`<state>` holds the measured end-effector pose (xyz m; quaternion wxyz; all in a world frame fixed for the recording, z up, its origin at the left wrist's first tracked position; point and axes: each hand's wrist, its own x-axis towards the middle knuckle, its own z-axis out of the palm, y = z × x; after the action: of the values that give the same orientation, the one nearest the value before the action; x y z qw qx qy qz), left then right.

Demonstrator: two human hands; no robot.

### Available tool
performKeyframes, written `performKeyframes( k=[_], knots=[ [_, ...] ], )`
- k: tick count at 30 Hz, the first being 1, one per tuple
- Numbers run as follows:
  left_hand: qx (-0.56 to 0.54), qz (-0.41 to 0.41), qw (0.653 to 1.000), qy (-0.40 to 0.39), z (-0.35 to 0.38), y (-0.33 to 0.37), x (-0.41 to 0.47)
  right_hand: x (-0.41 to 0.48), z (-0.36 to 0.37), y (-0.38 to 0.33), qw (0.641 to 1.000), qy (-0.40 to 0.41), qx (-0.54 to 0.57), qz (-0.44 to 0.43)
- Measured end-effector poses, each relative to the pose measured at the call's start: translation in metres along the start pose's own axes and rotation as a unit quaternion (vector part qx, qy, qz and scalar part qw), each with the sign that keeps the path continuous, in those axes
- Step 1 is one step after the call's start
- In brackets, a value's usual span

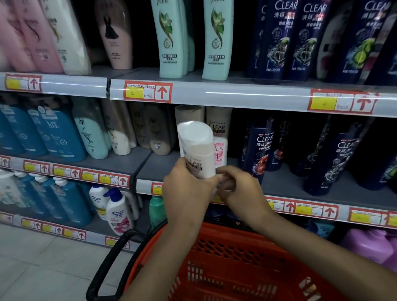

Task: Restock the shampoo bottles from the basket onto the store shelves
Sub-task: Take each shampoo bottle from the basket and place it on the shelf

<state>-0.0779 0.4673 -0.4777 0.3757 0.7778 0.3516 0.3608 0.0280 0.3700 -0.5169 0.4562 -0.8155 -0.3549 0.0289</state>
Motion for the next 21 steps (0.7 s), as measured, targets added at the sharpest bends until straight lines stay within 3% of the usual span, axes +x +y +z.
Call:
performKeyframes(
  k=[4,13,21],
  knots=[
    [0.026,-0.001,0.999,0.026,0.018,0.019,0.011,0.000,-0.002,-0.001,0.996,0.025,0.083,-0.025],
    [0.051,-0.016,0.998,0.033,0.058,0.027,0.029,0.032,0.004,0.024,0.989,0.093,0.116,0.015],
    [0.010,-0.035,0.999,-0.004,0.079,0.011,0.040,0.045,0.022,0.039,0.993,0.107,0.055,0.005]
  ],
)
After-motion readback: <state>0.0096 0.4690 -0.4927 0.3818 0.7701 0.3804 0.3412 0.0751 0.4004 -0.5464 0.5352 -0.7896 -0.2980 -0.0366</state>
